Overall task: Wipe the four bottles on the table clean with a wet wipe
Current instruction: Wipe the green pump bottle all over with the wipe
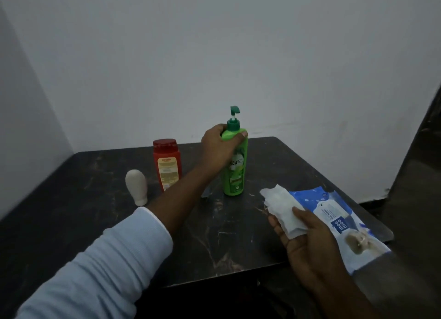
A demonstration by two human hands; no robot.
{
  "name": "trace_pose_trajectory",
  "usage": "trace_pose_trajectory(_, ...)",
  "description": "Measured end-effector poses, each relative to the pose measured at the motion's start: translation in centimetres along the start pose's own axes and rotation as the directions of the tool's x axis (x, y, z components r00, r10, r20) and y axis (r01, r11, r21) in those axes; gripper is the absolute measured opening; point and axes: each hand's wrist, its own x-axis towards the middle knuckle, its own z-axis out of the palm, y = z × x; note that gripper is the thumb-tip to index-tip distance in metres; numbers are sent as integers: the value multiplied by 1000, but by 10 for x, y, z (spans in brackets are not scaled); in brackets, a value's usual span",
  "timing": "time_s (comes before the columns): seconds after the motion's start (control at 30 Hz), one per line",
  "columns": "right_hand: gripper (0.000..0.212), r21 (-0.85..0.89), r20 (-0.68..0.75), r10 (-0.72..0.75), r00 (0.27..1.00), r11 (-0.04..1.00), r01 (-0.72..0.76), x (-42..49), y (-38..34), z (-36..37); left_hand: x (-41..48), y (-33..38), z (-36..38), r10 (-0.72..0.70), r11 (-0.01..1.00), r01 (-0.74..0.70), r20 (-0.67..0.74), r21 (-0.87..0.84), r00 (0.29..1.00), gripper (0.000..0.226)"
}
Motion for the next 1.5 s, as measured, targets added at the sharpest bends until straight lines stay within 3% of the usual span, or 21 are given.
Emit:
trace_pose_trajectory(0.07,66,-37,31,-38,999,999,40,-1,1,4,-6,0,-13,-7,996,7,-5,-91,1000,37)
trace_pose_trajectory(0.17,37,-63,126,-118,985,990,127,-4,-6,23,-18,2,-37,-38,959,45,32,-280,999,33)
trace_pose_trajectory(0.23,32,-56,187,-162,969,983,175,-8,-15,42,-28,3,-52,-59,944,72,50,-323,997,30)
trace_pose_trajectory(0.4,37,33,291,-225,930,974,225,-36,-30,78,-51,9,-72,-20,963,50,116,-265,993,28)
trace_pose_trajectory(0.57,38,-17,346,-182,920,980,200,-59,-24,89,-64,14,-84,88,969,-47,163,-241,983,25)
trace_pose_trajectory(0.67,39,-30,382,-170,908,980,196,-62,-19,98,-61,9,-87,88,965,-44,161,-259,983,26)
trace_pose_trajectory(0.93,34,68,359,-342,868,937,341,-29,4,118,-57,2,-93,37,946,35,214,-322,976,31)
trace_pose_trajectory(1.07,37,9,363,-371,855,919,395,-15,21,126,-64,-4,-90,-4,892,120,257,-436,966,29)
trace_pose_trajectory(1.3,34,32,465,-477,746,851,524,-33,-2,157,-61,-2,-91,-69,795,231,296,-560,953,38)
trace_pose_trajectory(1.5,39,-104,387,-390,836,882,460,2,22,112,-63,-9,-93,-127,659,322,322,-680,938,49)
